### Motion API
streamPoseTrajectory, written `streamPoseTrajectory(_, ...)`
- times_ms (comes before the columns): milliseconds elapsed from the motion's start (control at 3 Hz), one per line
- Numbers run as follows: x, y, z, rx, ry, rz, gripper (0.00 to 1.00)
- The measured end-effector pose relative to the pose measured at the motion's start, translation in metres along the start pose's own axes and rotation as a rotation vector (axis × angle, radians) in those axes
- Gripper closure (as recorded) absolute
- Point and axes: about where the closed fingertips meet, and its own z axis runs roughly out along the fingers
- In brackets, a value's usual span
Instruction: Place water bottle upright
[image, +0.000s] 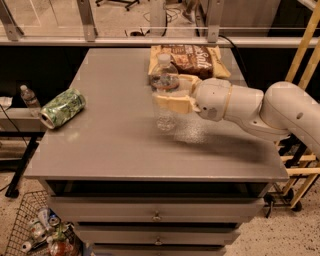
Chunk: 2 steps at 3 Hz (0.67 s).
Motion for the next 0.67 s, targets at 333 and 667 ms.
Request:
streamPoseTrajectory(333,0.0049,-0.0004,-0.0011,0.000,-0.011,0.012,1.00)
streamPoseTrajectory(667,0.0095,-0.0014,-0.0023,0.004,-0.021,0.024,1.00)
